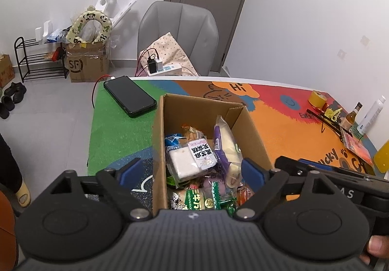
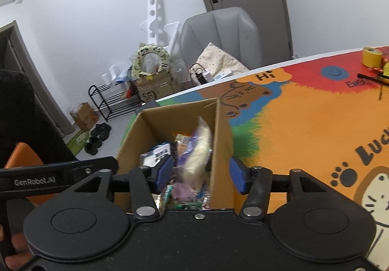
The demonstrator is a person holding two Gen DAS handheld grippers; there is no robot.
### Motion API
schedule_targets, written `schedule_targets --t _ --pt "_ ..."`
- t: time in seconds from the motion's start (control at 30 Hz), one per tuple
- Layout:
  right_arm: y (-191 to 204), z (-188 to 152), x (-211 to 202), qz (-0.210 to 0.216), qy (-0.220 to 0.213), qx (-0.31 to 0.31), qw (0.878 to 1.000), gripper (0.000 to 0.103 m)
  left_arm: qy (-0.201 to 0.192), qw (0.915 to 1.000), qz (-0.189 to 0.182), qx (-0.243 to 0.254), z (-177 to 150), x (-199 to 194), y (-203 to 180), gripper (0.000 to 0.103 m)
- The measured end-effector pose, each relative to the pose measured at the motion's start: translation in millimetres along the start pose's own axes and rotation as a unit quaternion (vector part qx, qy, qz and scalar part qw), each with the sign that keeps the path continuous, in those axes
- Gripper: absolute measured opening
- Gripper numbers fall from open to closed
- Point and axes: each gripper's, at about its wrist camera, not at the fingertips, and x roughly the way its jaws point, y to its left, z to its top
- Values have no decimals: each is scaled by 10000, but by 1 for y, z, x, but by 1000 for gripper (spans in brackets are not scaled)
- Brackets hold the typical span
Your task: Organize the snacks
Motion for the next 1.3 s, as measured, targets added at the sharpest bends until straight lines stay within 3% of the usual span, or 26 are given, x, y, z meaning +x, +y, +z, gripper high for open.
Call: schedule_targets --t 0.37,0.7,1.03,1.3 --pt "-24 -5 -21 -274 -192 28 9994 74 84 9998 -120 126 -3 0 -16 98" --pt "-40 -11 -43 -662 -411 45 9970 102 11 9989 -231 403 -13 -11 -36 103" --pt "-52 -26 -62 -757 -460 205 9959 103 27 9977 -339 584 -32 -21 -47 103" --pt "-50 -39 -77 -1011 -507 136 9935 103 -191 9970 -339 666 -46 -38 -48 103"
